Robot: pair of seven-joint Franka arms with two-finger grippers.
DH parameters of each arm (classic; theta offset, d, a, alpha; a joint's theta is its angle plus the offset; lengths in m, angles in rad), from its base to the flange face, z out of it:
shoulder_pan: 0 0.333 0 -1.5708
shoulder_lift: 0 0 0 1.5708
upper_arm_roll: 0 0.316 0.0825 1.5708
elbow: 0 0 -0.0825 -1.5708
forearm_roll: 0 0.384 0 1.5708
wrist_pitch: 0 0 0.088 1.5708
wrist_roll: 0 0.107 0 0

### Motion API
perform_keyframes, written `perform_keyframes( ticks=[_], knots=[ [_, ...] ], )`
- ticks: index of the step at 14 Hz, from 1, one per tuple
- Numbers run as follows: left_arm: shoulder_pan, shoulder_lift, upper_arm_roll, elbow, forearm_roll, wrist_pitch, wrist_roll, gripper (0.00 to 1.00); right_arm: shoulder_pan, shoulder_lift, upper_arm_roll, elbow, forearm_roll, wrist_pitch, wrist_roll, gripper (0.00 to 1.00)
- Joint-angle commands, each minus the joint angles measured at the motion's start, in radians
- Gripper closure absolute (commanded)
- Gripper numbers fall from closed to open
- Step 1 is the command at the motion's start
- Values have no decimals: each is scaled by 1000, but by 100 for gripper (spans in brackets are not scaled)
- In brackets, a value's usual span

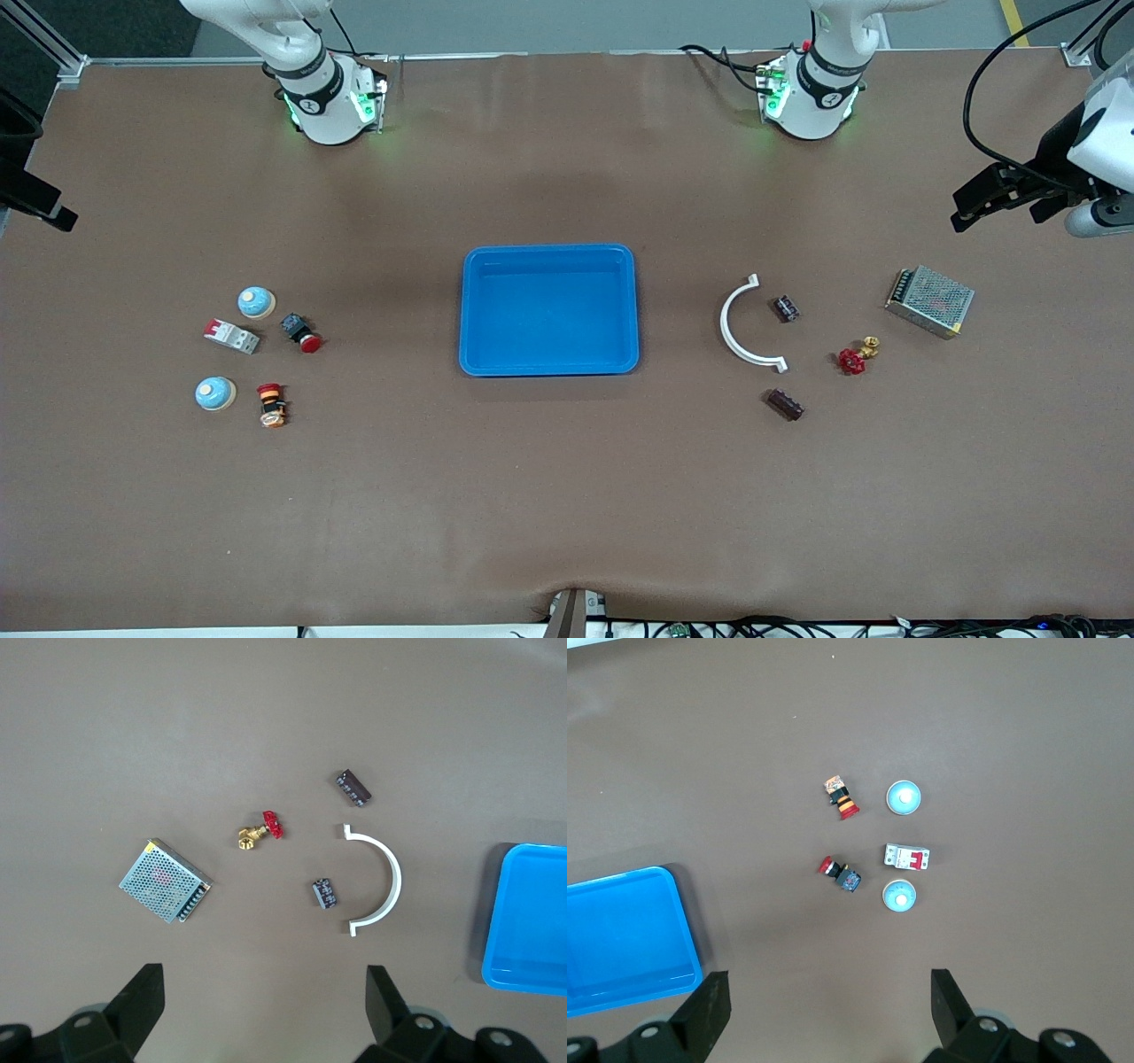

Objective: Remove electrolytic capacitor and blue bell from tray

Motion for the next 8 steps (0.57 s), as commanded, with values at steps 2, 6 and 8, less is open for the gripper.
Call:
perform_keyframes(
  ticks=[2, 6, 8],
  knots=[
    [5, -53, -5, -55, -8, 18, 7, 0, -4, 9, 0, 20, 7, -3, -2, 0],
    [7, -72, -5, -82, -8, 36, 16, 0, -7, -32, 0, -40, 10, -11, 1, 0],
    [8, -72, -5, -88, -8, 39, 16, 0, -9, -60, 0, -78, 8, -2, 4, 0]
  ],
)
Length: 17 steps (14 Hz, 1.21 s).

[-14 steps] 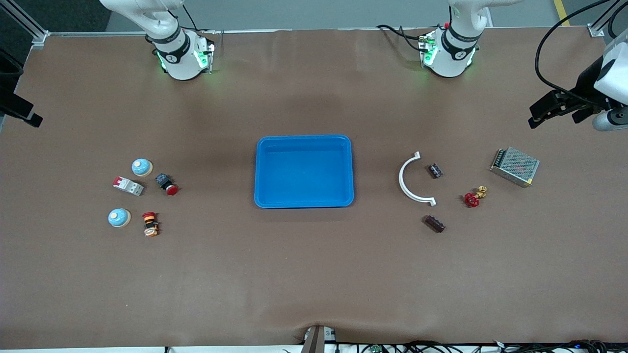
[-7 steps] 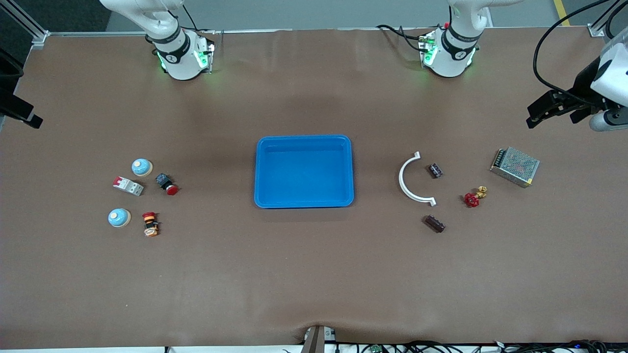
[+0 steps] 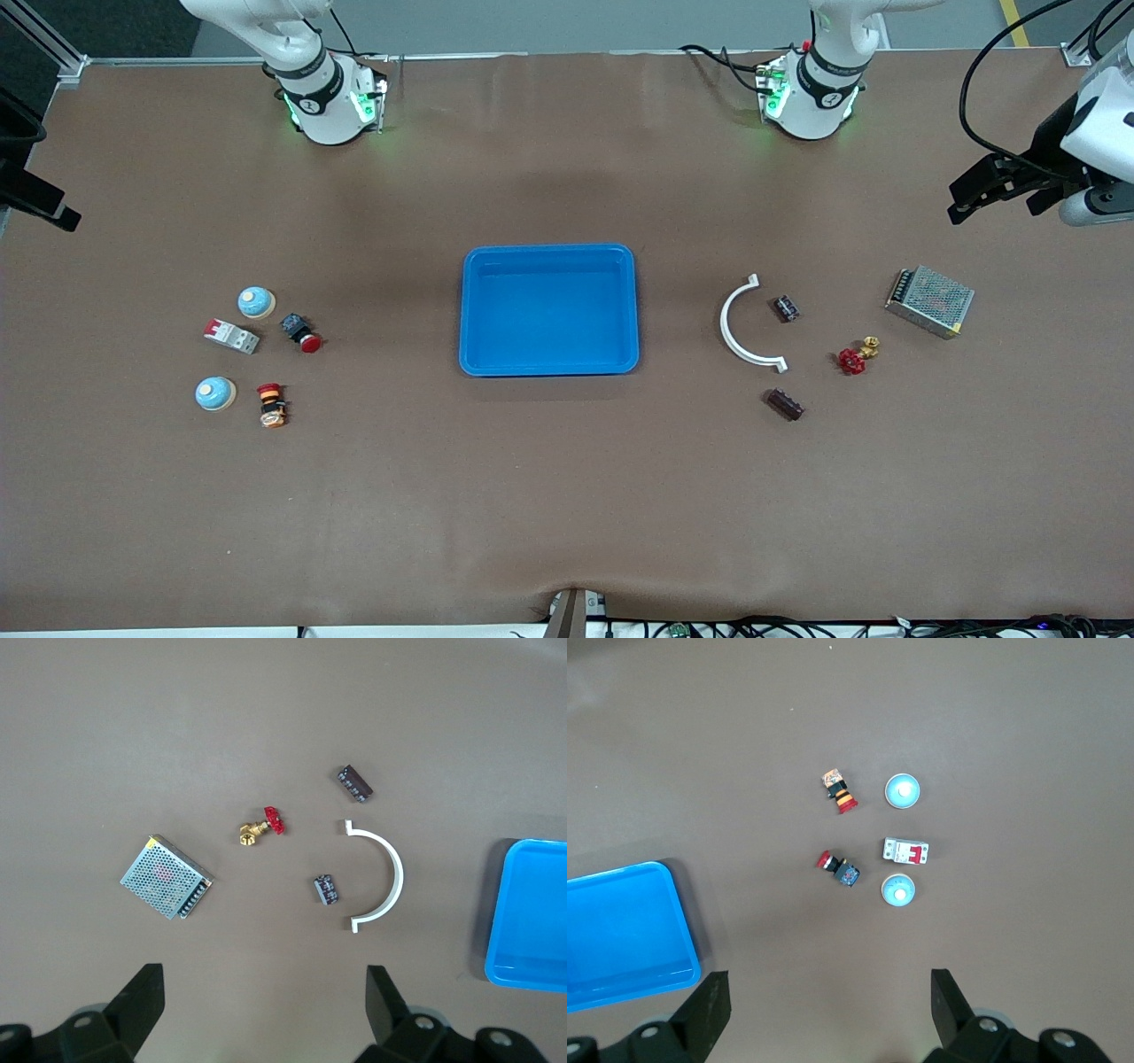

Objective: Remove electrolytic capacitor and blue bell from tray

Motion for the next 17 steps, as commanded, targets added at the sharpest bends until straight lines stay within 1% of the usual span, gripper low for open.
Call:
perform_keyframes(
  ticks=[1, 6, 7, 10, 13, 17],
  knots=[
    [9, -29, -4, -38, -9, 25, 15, 0, -7, -57, 2, -74, 8, 12, 4, 0],
    [9, -29, -4, -39, -9, 40, 17, 0, -6, -57, 4, -97, 10, 21, 15, 0],
    [9, -29, -3, -39, -9, 42, 17, 0, -4, -60, 5, -130, 10, 35, 28, 0],
    [9, -26, -3, -36, -11, 42, 17, 0, -4, -129, 20, -299, 10, 174, 44, 0],
    [10, -16, -1, -18, -20, 42, 18, 0, -6, -125, 24, -312, 10, 194, 45, 0],
    [7, 0, -3, 22, -20, 40, 20, 0, -6, -110, 27, -289, 1, 213, 45, 0]
  ],
)
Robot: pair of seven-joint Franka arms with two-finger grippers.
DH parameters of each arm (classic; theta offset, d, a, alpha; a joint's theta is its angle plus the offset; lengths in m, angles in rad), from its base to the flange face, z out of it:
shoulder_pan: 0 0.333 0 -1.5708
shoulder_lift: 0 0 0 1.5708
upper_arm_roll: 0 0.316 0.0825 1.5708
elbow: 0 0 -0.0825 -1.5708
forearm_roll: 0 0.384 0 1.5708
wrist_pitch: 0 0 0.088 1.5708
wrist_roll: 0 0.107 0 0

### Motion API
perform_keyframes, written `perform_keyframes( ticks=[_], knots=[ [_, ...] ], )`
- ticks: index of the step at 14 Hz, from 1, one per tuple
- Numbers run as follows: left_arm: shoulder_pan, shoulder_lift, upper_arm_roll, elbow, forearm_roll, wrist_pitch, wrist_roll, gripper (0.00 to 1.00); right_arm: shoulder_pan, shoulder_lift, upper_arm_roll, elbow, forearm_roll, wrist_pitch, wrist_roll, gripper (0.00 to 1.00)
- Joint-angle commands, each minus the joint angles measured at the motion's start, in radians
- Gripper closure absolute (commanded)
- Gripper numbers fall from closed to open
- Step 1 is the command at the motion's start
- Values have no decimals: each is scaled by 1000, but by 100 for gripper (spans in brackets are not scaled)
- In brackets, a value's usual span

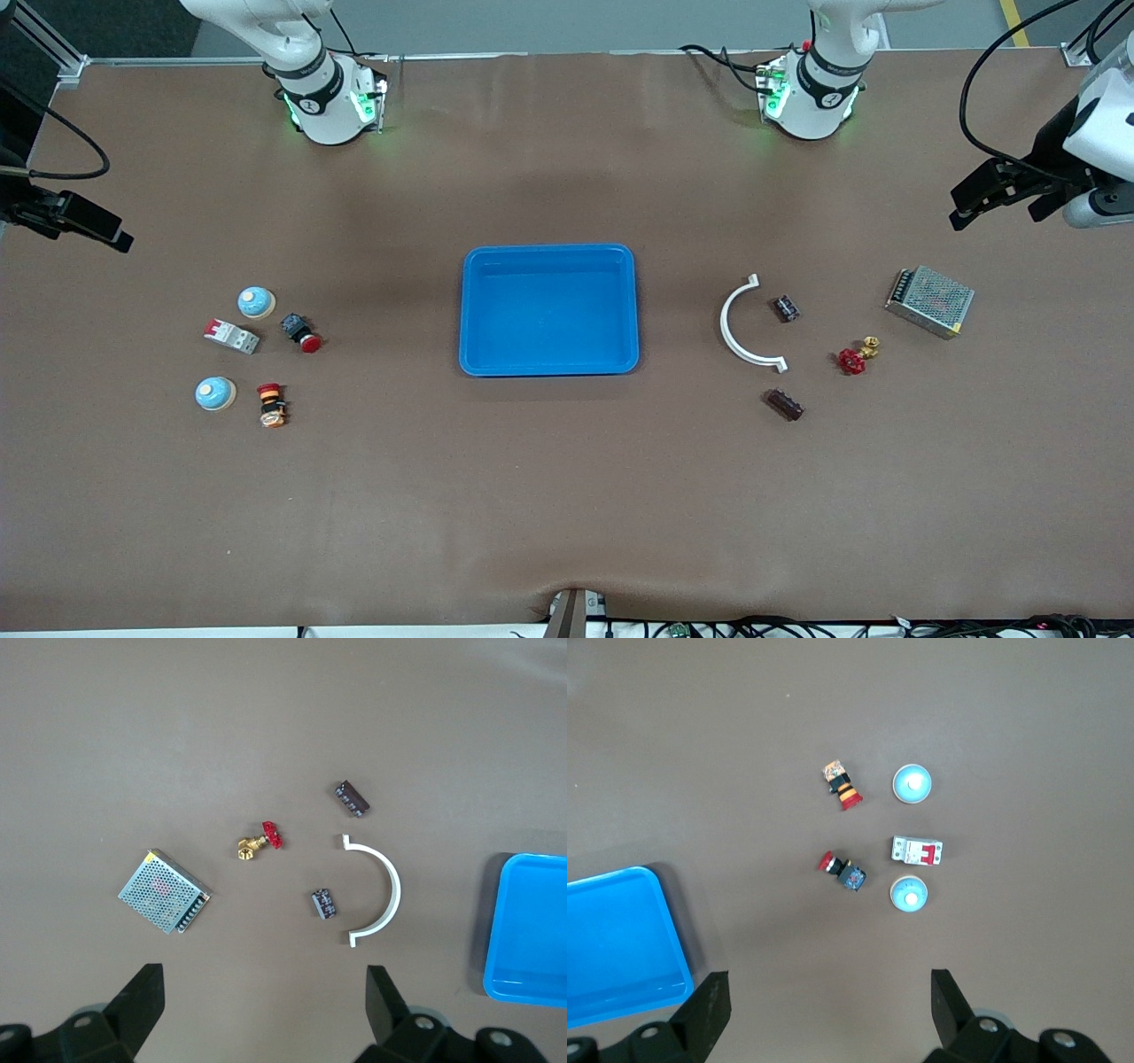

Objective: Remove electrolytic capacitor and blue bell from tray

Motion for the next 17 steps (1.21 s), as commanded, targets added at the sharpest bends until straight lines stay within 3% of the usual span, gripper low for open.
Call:
perform_keyframes(
  ticks=[1, 17],
  knots=[
    [6, 10, -3, 33, -20, -8, 19, 0, -9, -10, 19, 1, -3, 13, 20, 0],
    [-18, 15, -4, 38, -20, -36, 18, 0, -9, 21, 23, 22, 3, 17, 40, 0]
  ],
)
